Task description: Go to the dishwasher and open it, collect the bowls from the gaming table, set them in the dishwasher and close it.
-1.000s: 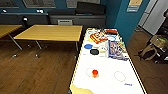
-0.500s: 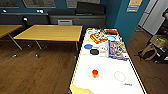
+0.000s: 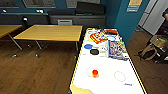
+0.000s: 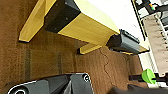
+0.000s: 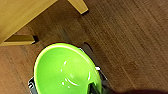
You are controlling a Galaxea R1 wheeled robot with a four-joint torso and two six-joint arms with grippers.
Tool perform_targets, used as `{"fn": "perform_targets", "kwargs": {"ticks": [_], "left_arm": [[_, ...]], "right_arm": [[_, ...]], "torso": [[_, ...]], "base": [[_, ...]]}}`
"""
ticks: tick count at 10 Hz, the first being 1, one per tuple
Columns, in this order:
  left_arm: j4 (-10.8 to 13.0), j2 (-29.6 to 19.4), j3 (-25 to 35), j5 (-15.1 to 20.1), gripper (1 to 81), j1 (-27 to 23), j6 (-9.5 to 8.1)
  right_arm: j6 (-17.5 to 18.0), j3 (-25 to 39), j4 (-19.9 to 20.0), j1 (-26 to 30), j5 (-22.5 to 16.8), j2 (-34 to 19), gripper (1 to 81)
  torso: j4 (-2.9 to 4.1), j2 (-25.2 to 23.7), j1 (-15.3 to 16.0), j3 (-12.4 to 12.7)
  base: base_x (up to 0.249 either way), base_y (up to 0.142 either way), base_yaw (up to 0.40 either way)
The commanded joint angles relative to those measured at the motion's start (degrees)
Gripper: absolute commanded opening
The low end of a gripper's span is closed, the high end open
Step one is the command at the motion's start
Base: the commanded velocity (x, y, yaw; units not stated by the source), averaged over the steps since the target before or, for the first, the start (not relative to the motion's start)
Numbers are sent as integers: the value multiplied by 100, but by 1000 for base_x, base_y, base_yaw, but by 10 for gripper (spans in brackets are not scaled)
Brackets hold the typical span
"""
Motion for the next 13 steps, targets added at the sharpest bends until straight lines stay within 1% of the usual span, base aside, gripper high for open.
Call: {"fn": "perform_targets", "kwargs": {"ticks": [1, 2, 3, 4, 5, 6, 7, 8, 9, 10, 11, 12, 13], "left_arm": [[-526, -509, 591, 1039, 811, -1370, -44], [-641, -474, 714, 1180, 811, -1653, -44], [-781, -448, 715, 1311, 811, -1978, -36], [-914, -395, 697, 1575, 811, -2285, -44], [-1019, -360, 697, 1716, 811, -2531, -44], [-1133, -316, 689, 1761, 811, -2743, -44], [-1300, -228, 636, 1779, 811, -2989, -53], [-1503, -78, 434, 1972, 811, -3226, -79], [-1529, 141, 232, 2253, 811, -3455, -115], [-1520, 395, 40, 2385, 811, -3658, -254], [-1520, 657, -145, 2420, 811, -3816, -386], [-1520, 818, -278, 2420, 811, -3948, -501], [-1538, 1002, -488, 2542, 811, -4097, -727]], "right_arm": [[-60, -1811, -921, -1132, 147, 2346, 10], [-60, -2139, -1009, -1150, 147, 2674, 10], [-68, -2272, -1027, -1159, 138, 2833, 10], [-60, -2386, -1097, -1176, 112, 2983, 10], [-60, -2544, -1168, -1212, 103, 3149, 10], [-60, -2729, -1194, -1220, 77, 3308, 10], [-60, -2861, -1203, -1194, 50, 3440, 10], [-60, -2941, -1203, -1150, -3, 3555, 10], [-60, -2950, -1247, -1106, -64, 3616, 10], [-60, -2959, -1265, -1062, -117, 3660, 10], [-51, -2959, -1257, -1010, -161, 3678, 10], [-51, -2941, -1256, -975, -161, 3695, 10], [-43, -2940, -1256, -939, -178, 3722, 10]], "torso": [[0, 0, 0, 0], [0, 0, 0, -2], [0, 0, 0, -2], [0, 0, 2, -2], [0, 0, 2, -2], [0, 0, 2, -2], [0, 0, 2, -2], [0, 0, 2, -2], [0, 0, 2, -2], [0, 0, 2, -2], [0, 0, 2, -2], [0, 0, 2, -2], [0, 0, 2, -2]], "base": [[0, 0, 0], [0, 0, 0], [0, 0, 0], [0, 0, 0], [0, 0, 0], [0, 0, 0], [0, 0, 0], [0, 0, 0], [0, 0, 0], [0, 0, 0], [0, 0, 0], [0, 0, 0], [0, 0, 0]]}}
